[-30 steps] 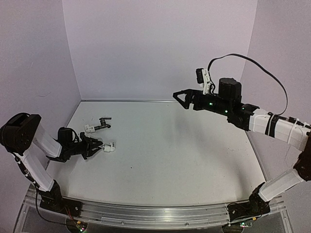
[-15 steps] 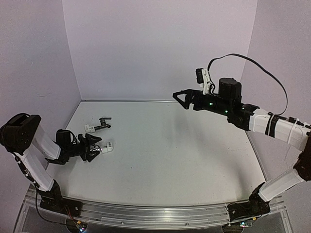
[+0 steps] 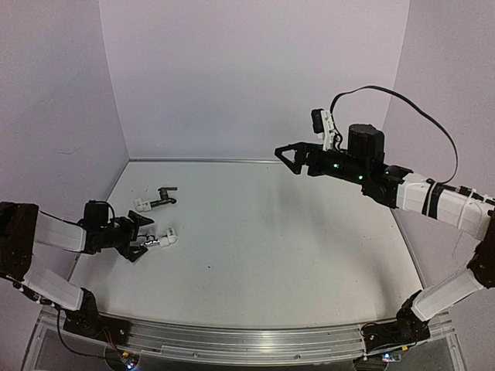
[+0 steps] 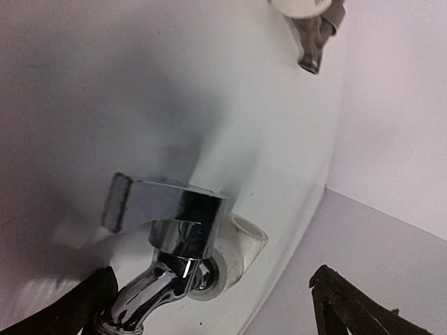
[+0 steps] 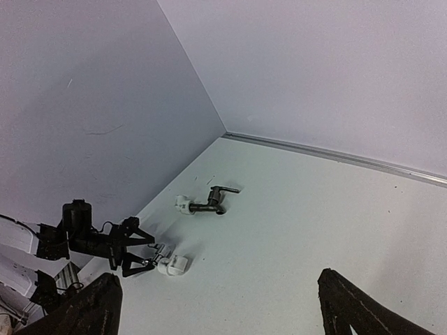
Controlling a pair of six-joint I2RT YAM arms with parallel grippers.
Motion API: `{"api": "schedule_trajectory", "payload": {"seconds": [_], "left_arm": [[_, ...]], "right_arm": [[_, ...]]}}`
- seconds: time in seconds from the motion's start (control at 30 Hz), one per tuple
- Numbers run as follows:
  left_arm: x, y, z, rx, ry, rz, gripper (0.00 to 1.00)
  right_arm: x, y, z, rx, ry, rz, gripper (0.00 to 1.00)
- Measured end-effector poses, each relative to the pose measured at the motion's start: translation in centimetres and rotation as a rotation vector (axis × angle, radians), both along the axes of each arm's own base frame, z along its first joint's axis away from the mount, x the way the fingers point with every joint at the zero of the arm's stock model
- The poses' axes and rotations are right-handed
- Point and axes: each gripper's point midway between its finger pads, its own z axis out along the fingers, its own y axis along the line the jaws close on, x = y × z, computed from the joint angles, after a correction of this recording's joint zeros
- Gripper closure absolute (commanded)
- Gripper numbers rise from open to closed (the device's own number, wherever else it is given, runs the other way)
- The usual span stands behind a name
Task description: Install the water faucets
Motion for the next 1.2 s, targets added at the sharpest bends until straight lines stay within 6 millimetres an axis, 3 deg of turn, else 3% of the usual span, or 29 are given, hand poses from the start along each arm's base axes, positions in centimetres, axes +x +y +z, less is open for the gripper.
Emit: {"api": "schedule_trajectory", "payload": {"seconds": [0.23, 0.33, 0.43, 0.57, 0.67, 0.8, 0.93, 1.03, 1.2], "left_arm": [[-0.6, 3.5, 1.1, 0.210, 0.125, 0.114, 0.00], [-0.9, 5.1, 3.6, 0.307, 0.109, 0.143, 0.00], [0.3, 6.2, 9.5, 0.395, -0.032, 0.159, 0.00], [2.0, 6.7, 21.4, 0.496, -0.346, 0.154, 0.00], [2.0, 6.4, 29.5, 0.565, -0.562, 0.117, 0.00], [0.8, 5.4, 38.6, 0.642, -0.825, 0.058, 0.00], [-0.8, 4.3, 44.2, 0.691, -1.033, 0.014, 0.00], [-2.0, 3.6, 46.6, 0.715, -1.154, -0.009, 0.00], [-4.3, 3.3, 49.5, 0.761, -1.318, 0.012, 0.00]], "right_arm": [[-0.1, -0.3, -0.2, -0.010, 0.000, -0.014, 0.02], [-0.2, -1.3, -0.2, -0.039, -0.004, -0.051, 0.02], [-0.4, -2.9, 0.3, -0.079, -0.024, -0.117, 0.02], [-1.2, -6.7, 2.3, -0.150, -0.080, -0.255, 0.02], [-2.4, -9.9, 4.2, -0.201, -0.140, -0.356, 0.02], [-4.9, -14.2, 7.9, -0.207, -0.238, -0.475, 0.02], [-7.1, -17.4, 11.4, -0.174, -0.302, -0.567, 0.02], [-8.2, -19.0, 13.3, -0.152, -0.329, -0.616, 0.02], [-8.7, -20.5, 13.9, -0.159, -0.330, -0.667, 0.02]]}}
